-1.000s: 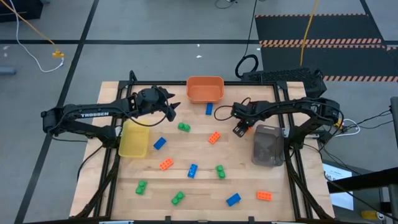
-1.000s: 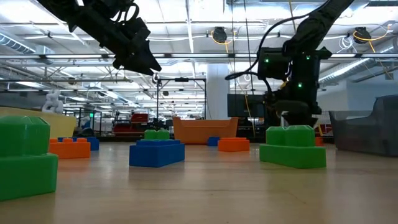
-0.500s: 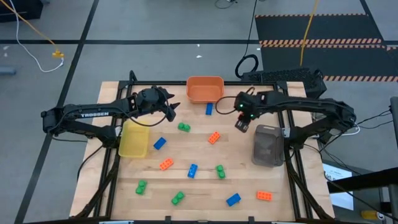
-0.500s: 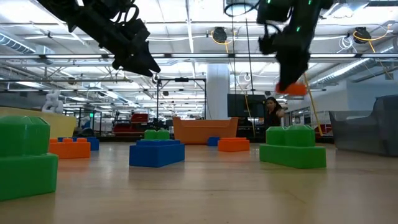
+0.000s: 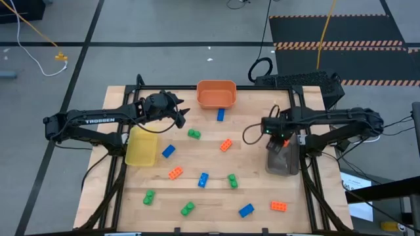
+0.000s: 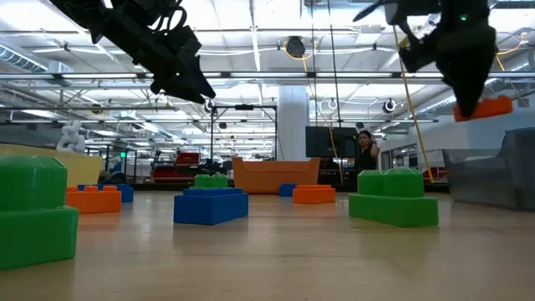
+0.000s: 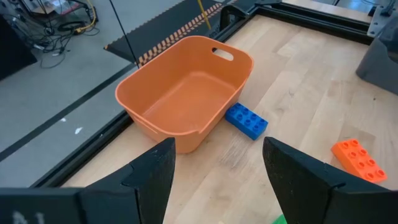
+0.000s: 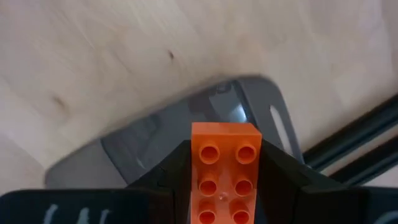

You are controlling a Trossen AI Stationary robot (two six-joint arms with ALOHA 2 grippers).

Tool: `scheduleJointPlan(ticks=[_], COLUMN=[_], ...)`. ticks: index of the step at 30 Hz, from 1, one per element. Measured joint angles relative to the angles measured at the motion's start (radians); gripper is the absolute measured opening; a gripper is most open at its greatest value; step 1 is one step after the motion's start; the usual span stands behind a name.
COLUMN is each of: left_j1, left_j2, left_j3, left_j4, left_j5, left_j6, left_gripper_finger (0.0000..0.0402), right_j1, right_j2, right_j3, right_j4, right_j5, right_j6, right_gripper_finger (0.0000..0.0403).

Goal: Sort & place blocks by color
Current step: Put the orange game piece into the black bin, then put the green game piece into the yellow bin

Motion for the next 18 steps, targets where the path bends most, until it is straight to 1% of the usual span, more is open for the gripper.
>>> scheduleJointPlan(ticks=[5,7,13,18], left_j1=[0.0,0.0,0.0,0.0], left_j2=[0.0,0.0,0.0,0.0], left_j3=[0.0,0.0,0.0,0.0], left_j4=[0.0,0.0,0.001,0.002], left_j5=[0.0,0.0,0.0,0.0], left_j6=[-0.011,-0.011,-0.011,-0.017], left_gripper_finger=[0.0244,0.0244,0.0244,0.0244], right_j1=[0.031,0.034,0.033,0.033], right_j2=[-0.025,-0.031,-0.042,-0.042], right_j3=[-0.081,-0.107,-0.157,-0.158], right_j4=[0.009,0.025,0.041,0.063], right_j5=[0.001,0.002,0.003,0.015], right_j6=[0.05,0.068,0.082,0.061], right_gripper_finger=[0.0126,0.0149,0.0241,0.0286])
